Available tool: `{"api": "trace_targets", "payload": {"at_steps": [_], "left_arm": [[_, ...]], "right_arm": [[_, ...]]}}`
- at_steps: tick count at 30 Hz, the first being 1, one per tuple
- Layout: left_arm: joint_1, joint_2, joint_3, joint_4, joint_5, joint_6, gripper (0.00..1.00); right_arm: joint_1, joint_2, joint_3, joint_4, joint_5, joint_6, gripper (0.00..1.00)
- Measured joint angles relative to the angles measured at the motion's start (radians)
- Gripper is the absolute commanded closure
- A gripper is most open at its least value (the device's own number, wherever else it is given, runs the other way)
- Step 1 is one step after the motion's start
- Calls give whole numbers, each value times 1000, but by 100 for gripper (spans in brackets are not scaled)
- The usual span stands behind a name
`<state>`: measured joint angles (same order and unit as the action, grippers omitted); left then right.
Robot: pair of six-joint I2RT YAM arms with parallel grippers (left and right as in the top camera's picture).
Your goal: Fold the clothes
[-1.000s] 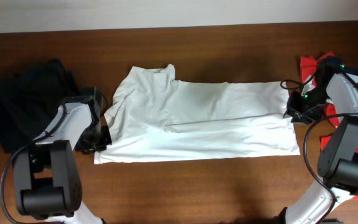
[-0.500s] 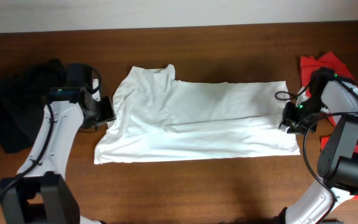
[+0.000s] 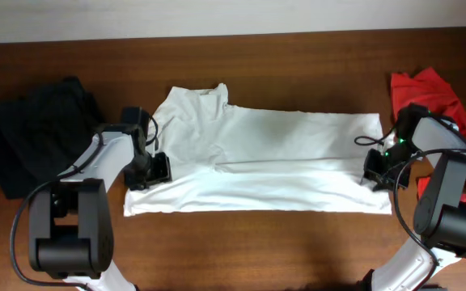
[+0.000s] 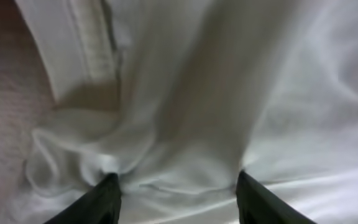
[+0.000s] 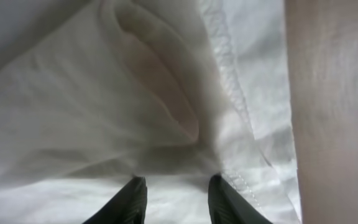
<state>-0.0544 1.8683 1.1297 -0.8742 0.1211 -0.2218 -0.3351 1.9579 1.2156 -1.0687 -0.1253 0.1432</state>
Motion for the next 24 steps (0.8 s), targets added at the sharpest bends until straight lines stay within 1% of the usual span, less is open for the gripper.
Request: {"api": "trace_targets", "payload": {"at_steps": [2, 10, 14, 17, 18, 19, 20, 24], "left_arm": [[0, -1, -8, -31, 1, 2, 39], [0, -6, -54, -165, 3, -3, 39], [0, -13, -66, -184, 3, -3, 38], [0, -53, -43, -169, 3, -2, 34], [0, -80, -17, -148, 3, -2, 32], [0, -103, 11, -127, 3, 2, 31], [0, -128, 50, -99, 4, 7, 30], [0, -163, 161, 36, 26, 24, 29]], "right_arm": [[0, 1, -12, -31, 19, 12, 63], [0, 7, -22, -69, 50, 45, 63], [-1, 12, 3, -112, 60, 59, 62], [-2, 12, 72, -152, 61, 64, 55], [-3, 12, 112, -166, 61, 64, 46], [-3, 10, 146, -182, 61, 65, 40], [-3, 5, 179, -195, 61, 63, 36], [-3, -25, 293, -251, 53, 63, 35]]}}
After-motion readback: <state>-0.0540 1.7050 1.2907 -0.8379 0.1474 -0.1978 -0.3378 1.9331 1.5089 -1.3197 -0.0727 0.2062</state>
